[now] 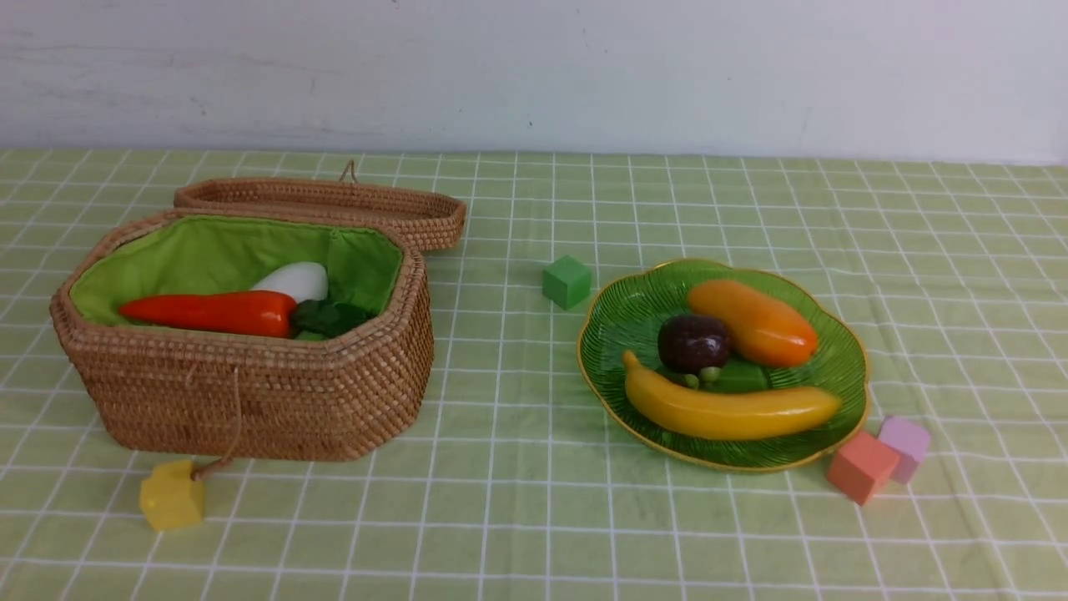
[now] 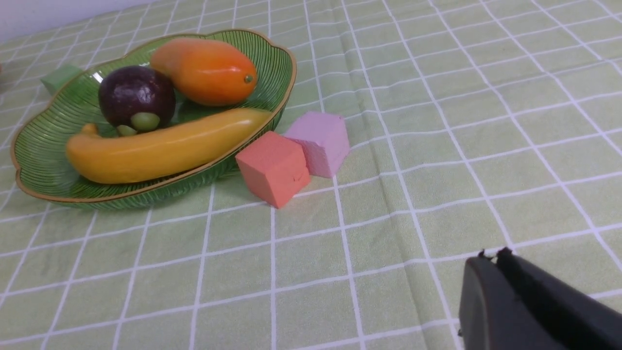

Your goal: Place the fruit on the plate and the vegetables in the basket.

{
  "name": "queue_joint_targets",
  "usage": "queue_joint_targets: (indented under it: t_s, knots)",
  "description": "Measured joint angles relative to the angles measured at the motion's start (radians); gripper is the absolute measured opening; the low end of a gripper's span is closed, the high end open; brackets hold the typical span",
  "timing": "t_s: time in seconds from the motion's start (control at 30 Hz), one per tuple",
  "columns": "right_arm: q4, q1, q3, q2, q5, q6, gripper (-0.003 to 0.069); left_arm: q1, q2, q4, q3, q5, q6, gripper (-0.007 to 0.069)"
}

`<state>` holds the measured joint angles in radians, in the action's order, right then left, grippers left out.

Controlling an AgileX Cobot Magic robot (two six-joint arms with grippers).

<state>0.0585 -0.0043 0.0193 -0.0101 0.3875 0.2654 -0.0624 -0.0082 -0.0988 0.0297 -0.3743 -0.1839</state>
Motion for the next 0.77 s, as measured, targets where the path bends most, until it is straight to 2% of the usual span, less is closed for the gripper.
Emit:
queue_joint_targets:
  t_s: [0.77]
  knots:
    - [0.000,0.000,0.000,0.000,0.000,0.000,0.0055,0.000,0.000,0.000,0.000,0.001,0.000,-0.0006]
